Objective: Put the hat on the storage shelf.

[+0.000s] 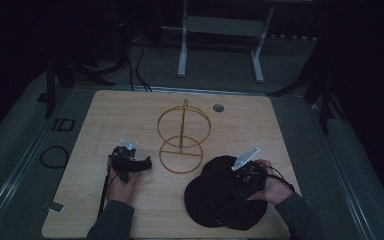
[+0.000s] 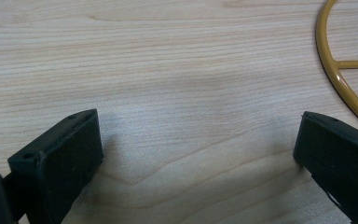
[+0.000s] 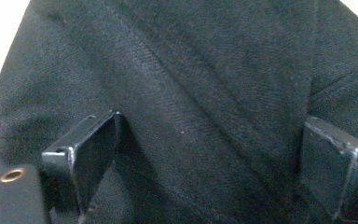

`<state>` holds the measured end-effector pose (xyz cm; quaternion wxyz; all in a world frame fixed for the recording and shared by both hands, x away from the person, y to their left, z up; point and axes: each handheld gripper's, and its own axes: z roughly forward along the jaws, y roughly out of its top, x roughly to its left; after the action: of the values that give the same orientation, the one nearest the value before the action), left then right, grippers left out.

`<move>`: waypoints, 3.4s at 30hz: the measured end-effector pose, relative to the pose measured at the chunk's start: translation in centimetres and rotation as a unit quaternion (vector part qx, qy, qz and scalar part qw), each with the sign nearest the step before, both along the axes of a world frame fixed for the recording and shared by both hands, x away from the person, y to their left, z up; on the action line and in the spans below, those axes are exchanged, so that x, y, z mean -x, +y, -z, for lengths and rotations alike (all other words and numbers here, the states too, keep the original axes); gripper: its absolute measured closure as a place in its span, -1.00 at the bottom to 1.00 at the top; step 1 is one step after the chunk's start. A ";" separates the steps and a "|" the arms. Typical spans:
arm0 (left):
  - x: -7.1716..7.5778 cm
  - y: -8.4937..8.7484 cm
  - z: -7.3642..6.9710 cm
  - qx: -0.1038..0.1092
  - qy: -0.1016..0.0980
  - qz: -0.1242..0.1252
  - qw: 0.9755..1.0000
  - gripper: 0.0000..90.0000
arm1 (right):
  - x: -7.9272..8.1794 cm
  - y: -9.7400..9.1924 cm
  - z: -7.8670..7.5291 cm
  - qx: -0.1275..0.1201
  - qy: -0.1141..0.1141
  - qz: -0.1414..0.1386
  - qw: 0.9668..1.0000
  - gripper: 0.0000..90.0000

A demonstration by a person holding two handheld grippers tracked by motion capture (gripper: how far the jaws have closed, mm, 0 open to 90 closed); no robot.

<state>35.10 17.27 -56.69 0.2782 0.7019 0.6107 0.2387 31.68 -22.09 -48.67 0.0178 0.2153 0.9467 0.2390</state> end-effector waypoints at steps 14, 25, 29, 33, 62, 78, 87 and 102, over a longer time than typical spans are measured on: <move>0.0 0.0 0.0 0.000 0.000 0.000 1.000 -0.98 | 0.5 1.2 0.6 0.052 -0.028 -0.018 0.998 -0.36; 0.0 0.0 0.0 0.000 0.000 0.000 1.000 -0.98 | 0.4 1.6 0.3 0.064 -0.014 -0.021 0.998 0.57; 0.0 0.0 0.0 0.000 0.000 0.000 1.000 -0.98 | 0.3 1.6 0.1 0.053 -0.005 -0.020 0.998 0.80; 0.0 0.0 0.0 0.000 0.000 0.000 1.000 -0.98 | 0.3 1.3 -0.5 0.038 0.004 -0.012 0.999 0.89; 0.0 0.0 0.0 0.000 0.000 0.000 1.000 -0.98 | -0.2 -1.1 -4.8 -0.010 0.002 0.008 1.000 0.91; 0.0 0.0 0.0 0.000 0.000 0.000 1.000 -0.98 | -1.5 -4.2 -7.2 -0.033 -0.001 0.048 0.998 0.91; 0.0 0.0 0.0 0.000 0.000 0.000 1.000 -0.98 | -2.6 -5.4 -8.7 -0.013 -0.007 0.063 0.998 0.91; 0.0 0.0 0.0 0.000 0.001 0.000 1.000 -0.98 | -3.9 -6.6 -10.9 0.028 -0.008 0.067 0.997 0.91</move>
<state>35.10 17.29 -56.68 0.2776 0.7025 0.6104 0.2385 35.63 -28.74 -37.79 0.0479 0.2758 0.9363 0.2120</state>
